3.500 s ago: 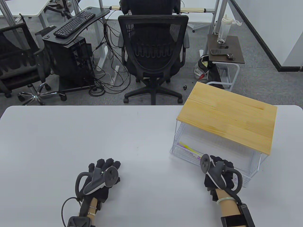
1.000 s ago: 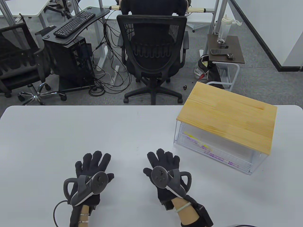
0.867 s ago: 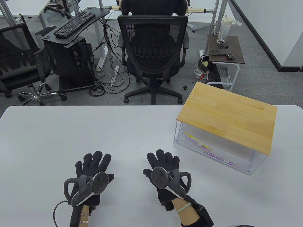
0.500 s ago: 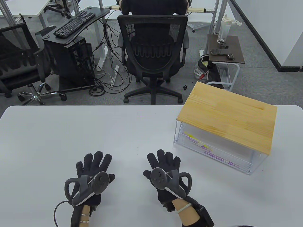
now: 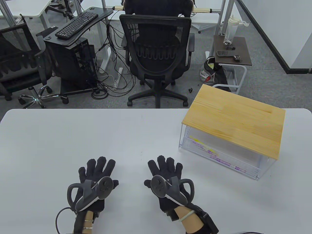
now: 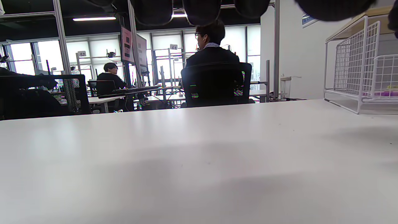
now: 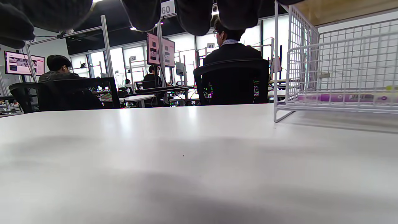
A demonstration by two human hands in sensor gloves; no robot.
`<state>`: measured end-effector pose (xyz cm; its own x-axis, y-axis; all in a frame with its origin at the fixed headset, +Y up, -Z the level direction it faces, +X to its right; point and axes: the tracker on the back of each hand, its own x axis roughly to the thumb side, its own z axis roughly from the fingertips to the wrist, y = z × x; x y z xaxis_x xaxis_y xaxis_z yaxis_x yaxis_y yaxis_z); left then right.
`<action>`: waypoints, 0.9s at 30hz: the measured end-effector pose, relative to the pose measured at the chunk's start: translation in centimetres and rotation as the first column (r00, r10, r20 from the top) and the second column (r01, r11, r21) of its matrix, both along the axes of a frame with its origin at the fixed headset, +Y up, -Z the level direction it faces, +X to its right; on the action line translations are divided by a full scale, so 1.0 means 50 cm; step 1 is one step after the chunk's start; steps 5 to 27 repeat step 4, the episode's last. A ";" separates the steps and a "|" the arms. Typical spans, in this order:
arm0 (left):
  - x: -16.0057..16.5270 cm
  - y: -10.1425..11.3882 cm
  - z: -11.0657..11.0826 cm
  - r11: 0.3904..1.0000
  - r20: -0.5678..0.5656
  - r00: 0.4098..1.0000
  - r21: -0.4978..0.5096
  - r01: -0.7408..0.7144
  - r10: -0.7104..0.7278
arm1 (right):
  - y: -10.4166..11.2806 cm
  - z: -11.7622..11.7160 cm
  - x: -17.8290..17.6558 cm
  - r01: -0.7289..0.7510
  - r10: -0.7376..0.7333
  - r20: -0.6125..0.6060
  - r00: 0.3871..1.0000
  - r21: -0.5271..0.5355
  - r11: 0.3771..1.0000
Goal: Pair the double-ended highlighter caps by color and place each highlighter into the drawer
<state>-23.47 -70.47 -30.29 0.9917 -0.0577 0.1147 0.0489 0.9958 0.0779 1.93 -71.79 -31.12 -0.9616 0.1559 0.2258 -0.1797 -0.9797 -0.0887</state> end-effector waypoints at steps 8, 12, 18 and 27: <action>0.001 -0.001 -0.001 1.000 -0.001 1.000 -0.009 0.005 -0.005 | -0.008 -0.004 -0.001 0.013 -0.013 -0.007 1.000 -0.035 0.999; 0.001 -0.001 -0.001 1.000 -0.001 1.000 -0.009 0.005 -0.005 | -0.008 -0.004 -0.001 0.013 -0.013 -0.007 1.000 -0.035 0.999; 0.001 -0.001 -0.001 1.000 -0.001 1.000 -0.009 0.005 -0.005 | -0.008 -0.004 -0.001 0.013 -0.013 -0.007 1.000 -0.035 0.999; 0.001 -0.001 -0.001 1.000 -0.001 1.000 -0.009 0.005 -0.005 | -0.008 -0.004 -0.001 0.013 -0.013 -0.007 1.000 -0.035 0.999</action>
